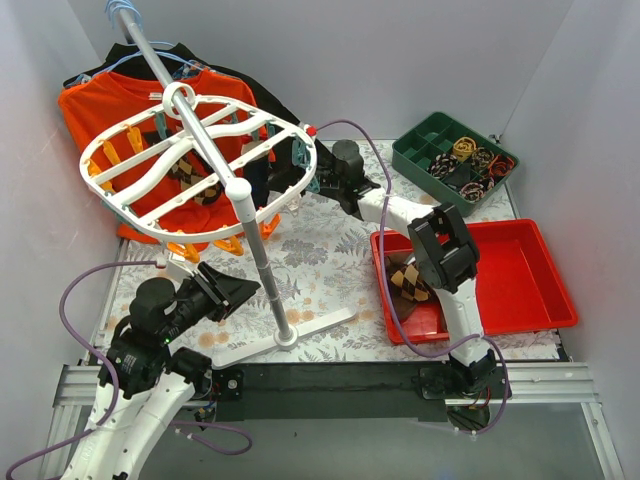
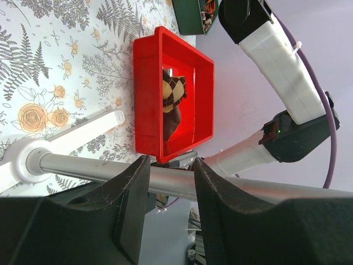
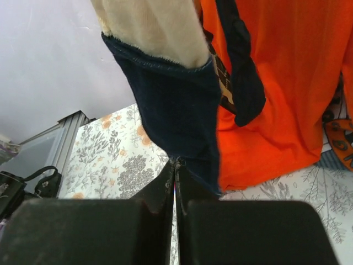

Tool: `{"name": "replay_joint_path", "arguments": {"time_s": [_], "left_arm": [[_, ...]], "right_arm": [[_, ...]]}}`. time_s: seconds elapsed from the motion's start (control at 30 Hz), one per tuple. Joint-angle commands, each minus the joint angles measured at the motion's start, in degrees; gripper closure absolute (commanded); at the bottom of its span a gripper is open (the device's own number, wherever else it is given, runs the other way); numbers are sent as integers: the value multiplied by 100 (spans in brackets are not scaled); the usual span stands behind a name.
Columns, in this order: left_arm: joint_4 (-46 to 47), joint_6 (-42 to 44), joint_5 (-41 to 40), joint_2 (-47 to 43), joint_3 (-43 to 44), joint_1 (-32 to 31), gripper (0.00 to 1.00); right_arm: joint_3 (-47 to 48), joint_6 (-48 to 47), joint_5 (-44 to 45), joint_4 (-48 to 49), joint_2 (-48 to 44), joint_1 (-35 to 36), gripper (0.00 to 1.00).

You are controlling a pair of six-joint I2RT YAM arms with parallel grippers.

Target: Remove the socks clipped to the hanger

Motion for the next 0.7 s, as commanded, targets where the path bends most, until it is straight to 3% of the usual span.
{"name": "replay_joint_path", "arguments": {"time_s": [0.0,0.2,0.27,0.43,0.47,0.6,0.67], "left_arm": [[-65,1,58,47,-7,-11,64],[-48,1,76,65,-77,-11,64],[-39,10,119,82,-95,-11,64],[-47,71,137,91,-69,-11,64],[-39,89,172,117,-77,-11,64],[-12,150,234,126,-104,-11,64],[-4,194,234,118,-121,-11,64]], "right_arm": [[-297,61,-77,283,-505,23,99],[-903,-62,159,292,-988,14,99],[-1220,-202,458,283,-1095,-12,83],[-1493,-247,827,274,-1201,-135,58],[-1467,-247,836,274,-1183,-153,43],[-1195,-422,828,257,-920,-215,2],[-898,-589,784,257,-788,-223,2]]}}
